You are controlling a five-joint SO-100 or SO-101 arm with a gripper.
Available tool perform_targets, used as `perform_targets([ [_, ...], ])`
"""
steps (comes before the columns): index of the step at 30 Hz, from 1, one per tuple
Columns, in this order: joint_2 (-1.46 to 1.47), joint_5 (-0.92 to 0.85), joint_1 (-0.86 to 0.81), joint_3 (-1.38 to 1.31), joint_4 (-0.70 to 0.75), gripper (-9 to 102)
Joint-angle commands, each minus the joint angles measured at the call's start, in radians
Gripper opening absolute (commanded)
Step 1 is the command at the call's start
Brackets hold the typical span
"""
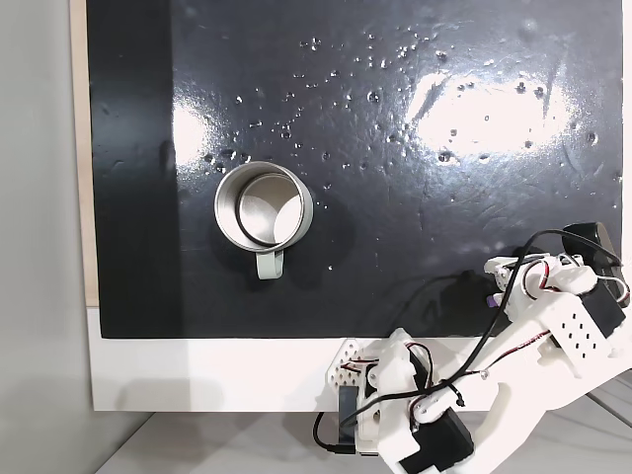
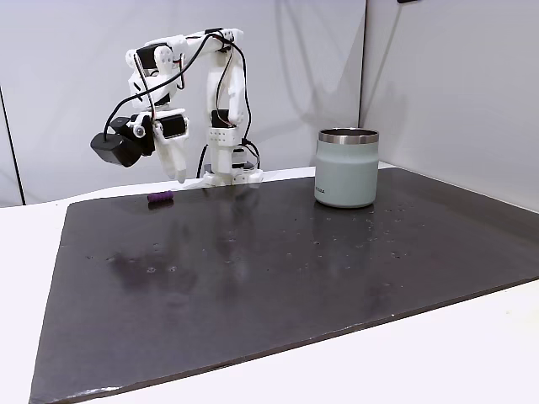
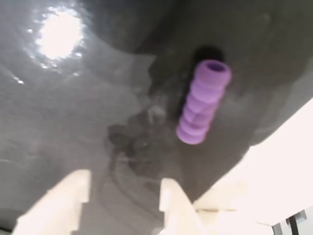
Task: Grasp a pengrip and put it in the cup.
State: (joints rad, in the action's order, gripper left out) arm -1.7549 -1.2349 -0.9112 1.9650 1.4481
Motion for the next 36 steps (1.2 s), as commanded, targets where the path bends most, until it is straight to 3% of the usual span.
perform_targets([
  [1, -0.052, -0.023, -0.046, -0.077, 0.029, 21],
  [7, -0.031, -0.046, -0.100, -0.078, 0.017, 22],
  [18, 0.067, -0.081, -0.164, -0.026, -0.149, 30],
  [36, 0.112, -0.124, -0.189, 0.094, -0.207, 22],
])
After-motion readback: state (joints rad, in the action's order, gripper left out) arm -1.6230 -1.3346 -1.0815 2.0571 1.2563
